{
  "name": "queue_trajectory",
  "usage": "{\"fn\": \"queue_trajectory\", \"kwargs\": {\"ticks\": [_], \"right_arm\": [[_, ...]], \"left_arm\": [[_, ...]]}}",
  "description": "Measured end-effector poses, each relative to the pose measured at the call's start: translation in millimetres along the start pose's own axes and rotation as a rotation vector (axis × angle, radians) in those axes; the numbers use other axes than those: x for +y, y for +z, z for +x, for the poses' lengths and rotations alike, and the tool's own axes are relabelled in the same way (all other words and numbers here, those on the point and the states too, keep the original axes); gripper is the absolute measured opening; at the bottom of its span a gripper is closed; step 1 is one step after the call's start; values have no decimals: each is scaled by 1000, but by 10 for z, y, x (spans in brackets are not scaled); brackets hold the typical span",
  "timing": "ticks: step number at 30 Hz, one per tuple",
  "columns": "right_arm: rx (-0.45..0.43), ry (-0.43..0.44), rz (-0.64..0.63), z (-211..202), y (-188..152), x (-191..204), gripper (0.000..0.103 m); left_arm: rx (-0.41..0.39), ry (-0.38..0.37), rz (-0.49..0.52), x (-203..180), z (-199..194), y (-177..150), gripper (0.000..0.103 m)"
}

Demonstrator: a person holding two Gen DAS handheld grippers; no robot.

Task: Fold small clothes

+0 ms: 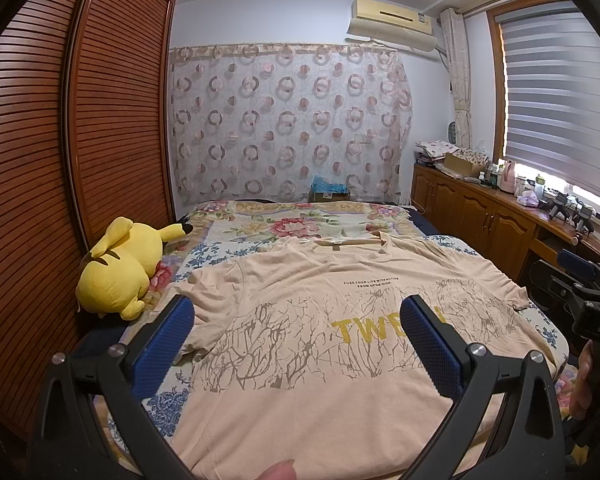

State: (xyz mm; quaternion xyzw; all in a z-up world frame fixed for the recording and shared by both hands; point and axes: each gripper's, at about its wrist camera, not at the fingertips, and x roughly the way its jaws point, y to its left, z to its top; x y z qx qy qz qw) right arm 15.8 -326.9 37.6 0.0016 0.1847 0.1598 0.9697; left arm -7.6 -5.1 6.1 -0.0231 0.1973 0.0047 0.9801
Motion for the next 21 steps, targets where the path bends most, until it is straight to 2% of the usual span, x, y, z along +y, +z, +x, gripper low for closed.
{"fn": "queue_trajectory", "kwargs": {"ticks": [9, 21], "right_arm": [[8, 6, 1, 12, -18, 20, 103], [37, 24, -2, 310, -153, 31, 103]], "left_arm": [[25, 0, 0, 2, 44, -5, 103], [120, 38, -36, 324, 456, -237, 103]]}}
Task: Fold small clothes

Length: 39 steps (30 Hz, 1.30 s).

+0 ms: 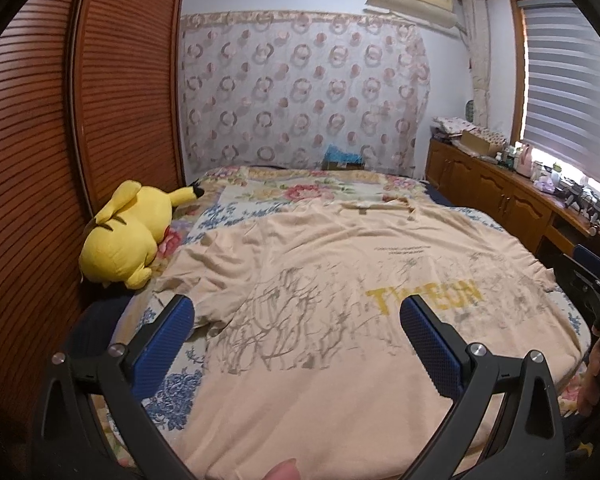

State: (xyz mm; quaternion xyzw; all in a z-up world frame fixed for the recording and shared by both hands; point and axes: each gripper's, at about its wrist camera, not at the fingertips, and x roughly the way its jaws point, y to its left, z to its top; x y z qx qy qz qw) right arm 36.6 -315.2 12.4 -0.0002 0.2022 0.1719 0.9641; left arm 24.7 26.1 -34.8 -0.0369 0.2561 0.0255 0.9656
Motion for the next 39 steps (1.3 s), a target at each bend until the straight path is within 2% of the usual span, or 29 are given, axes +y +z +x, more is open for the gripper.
{"fn": "queue_trajectory", "kwargs": {"ticks": [6, 11, 17, 21, 24, 27, 31, 34, 37, 39], "right_arm": [[55, 15, -48, 362, -126, 108, 103], [151, 134, -66, 660, -261, 169, 103], [236, 182, -130, 945, -374, 300, 103], [263, 185, -166, 1055, -408, 362, 103], [298, 202, -179, 1129, -393, 374, 103], [315, 203, -215, 1186, -372, 424, 103], [325, 221, -225, 1261, -363, 486, 103], [341, 233, -244, 1297, -376, 556, 103], [364, 231, -270, 1352, -429, 606, 103], [373, 222, -260, 1366, -439, 582, 103]], "left_arm": [[47, 37, -3, 277, 265, -81, 103], [89, 40, -35, 596, 414, -139, 103], [139, 24, -53, 933, 619, -141, 102], [190, 6, -83, 1148, 789, -115, 94], [247, -17, -98, 1244, 924, -122, 83], [284, -84, -165, 1361, 1054, -120, 72], [321, -71, -157, 1376, 1245, -71, 67], [379, -57, -152, 1381, 1414, -54, 65], [392, -29, -118, 1342, 1478, -45, 57], [399, -8, -84, 1302, 1498, -31, 47]]}}
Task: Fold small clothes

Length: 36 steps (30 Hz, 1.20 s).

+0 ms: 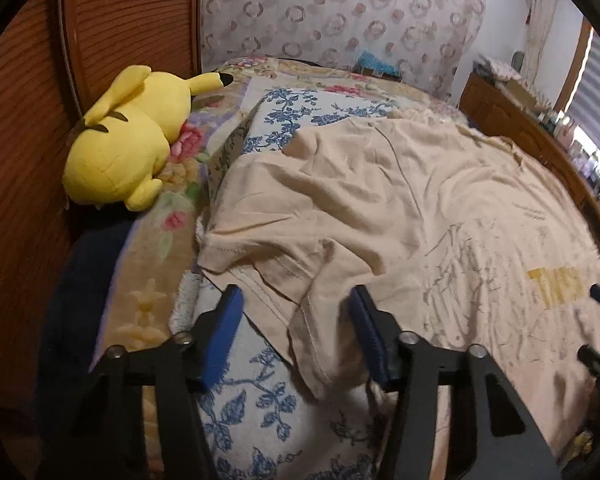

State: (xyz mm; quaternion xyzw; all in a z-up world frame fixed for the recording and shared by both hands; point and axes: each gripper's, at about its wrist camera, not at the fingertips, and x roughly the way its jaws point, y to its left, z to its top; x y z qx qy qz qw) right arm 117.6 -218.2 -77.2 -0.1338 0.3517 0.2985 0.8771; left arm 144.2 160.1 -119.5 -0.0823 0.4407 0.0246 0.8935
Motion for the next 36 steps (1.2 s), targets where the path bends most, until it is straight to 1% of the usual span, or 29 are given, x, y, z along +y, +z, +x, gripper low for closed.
{"fn": "queue_trajectory", "kwargs": {"ticks": [1, 2, 3, 4, 5, 6, 10, 12, 15, 17, 19, 20, 22, 24, 26, 28, 30, 32, 36], "right_arm": [[7, -14, 10, 7, -1, -7, 103], [14, -24, 22, 15, -7, -18, 103], [18, -27, 25, 19, -14, -20, 103], [18, -21, 25, 18, -18, -24, 103], [17, -15, 26, 20, -16, -31, 103], [16, -14, 31, 21, -15, -41, 103], [20, -15, 55, 29, -17, -81, 103], [21, -20, 52, 28, -22, -72, 103], [25, -28, 38, 39, -12, -44, 103], [25, -35, 31, 48, -8, -18, 103], [24, -37, 31, 51, -7, -17, 103], [25, -35, 32, 52, -7, -19, 103], [25, -35, 34, 51, -5, -13, 103], [25, -35, 33, 55, -5, -6, 103], [25, -35, 32, 59, -4, -4, 103], [24, -36, 31, 61, -5, 0, 103], [22, -37, 31, 63, -6, 4, 103], [19, -36, 33, 63, -11, 3, 103], [18, -29, 42, 56, -13, -12, 103]], "left_arm": [[0, 8, 17, -9, 11, 8, 42], [2, 25, 37, -20, 18, 20, 27], [3, 26, 45, -6, 30, 46, 19], [5, 16, 52, 7, 38, 71, 14], [13, 6, 61, 0, 42, 90, 6], [15, 5, 68, -3, 51, 117, 3], [-11, 1, 123, -149, -51, 210, 1], [-42, -30, 148, -279, -181, 292, 1], [-90, -77, 205, -577, -400, 419, 1], [-99, -102, 248, -792, -495, 484, 1], [-97, -82, 321, -1044, -556, 480, 8], [-97, -92, 345, -1129, -583, 467, 12], [-94, -112, 377, -1246, -629, 431, 15], [-101, -113, 391, -1278, -683, 390, 23], [-99, -118, 375, -1223, -709, 371, 27], [-90, -106, 355, -1141, -697, 343, 35], [-89, -86, 326, -965, -684, 296, 52], [-82, -88, 292, -801, -650, 241, 59], [-36, -66, 225, -443, -463, 79, 60]]}}
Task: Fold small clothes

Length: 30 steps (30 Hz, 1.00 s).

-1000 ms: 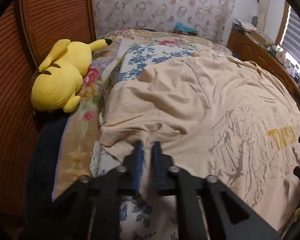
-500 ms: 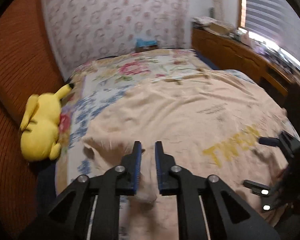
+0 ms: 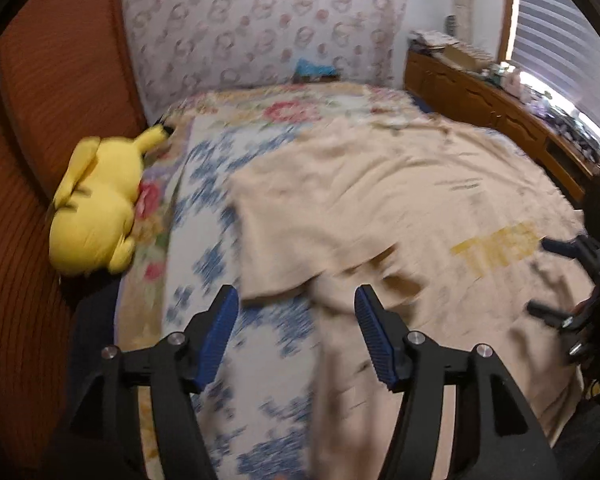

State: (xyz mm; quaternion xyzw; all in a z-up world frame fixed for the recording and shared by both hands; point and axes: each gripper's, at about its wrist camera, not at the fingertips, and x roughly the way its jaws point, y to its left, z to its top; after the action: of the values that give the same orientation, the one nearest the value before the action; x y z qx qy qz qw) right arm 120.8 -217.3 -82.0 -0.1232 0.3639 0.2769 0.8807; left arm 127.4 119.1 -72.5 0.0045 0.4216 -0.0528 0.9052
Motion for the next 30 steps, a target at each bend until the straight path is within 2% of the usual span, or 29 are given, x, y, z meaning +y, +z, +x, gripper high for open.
{"fn": "queue_trajectory", "kwargs": {"ticks": [8, 11, 14, 19, 26, 30], "right_arm": [[-5, 14, -7, -26, 33, -5, 103], [3, 52, -37, 2, 117, 33, 100], [-22, 97, -76, 12, 285, 128, 93], [-24, 185, -124, 181, 635, 308, 67], [17, 298, -192, 579, 1086, 707, 65], [62, 354, -248, 805, 1181, 954, 59]], "left_arm": [[73, 49, -50, 336, 298, -331, 60], [61, 44, -71, 402, 324, -370, 61], [45, 51, -64, 399, 326, -383, 63], [-10, 41, -62, 451, 353, -412, 72], [-15, 39, -63, 455, 354, -396, 73], [-21, 44, -69, 455, 351, -408, 73]]}}
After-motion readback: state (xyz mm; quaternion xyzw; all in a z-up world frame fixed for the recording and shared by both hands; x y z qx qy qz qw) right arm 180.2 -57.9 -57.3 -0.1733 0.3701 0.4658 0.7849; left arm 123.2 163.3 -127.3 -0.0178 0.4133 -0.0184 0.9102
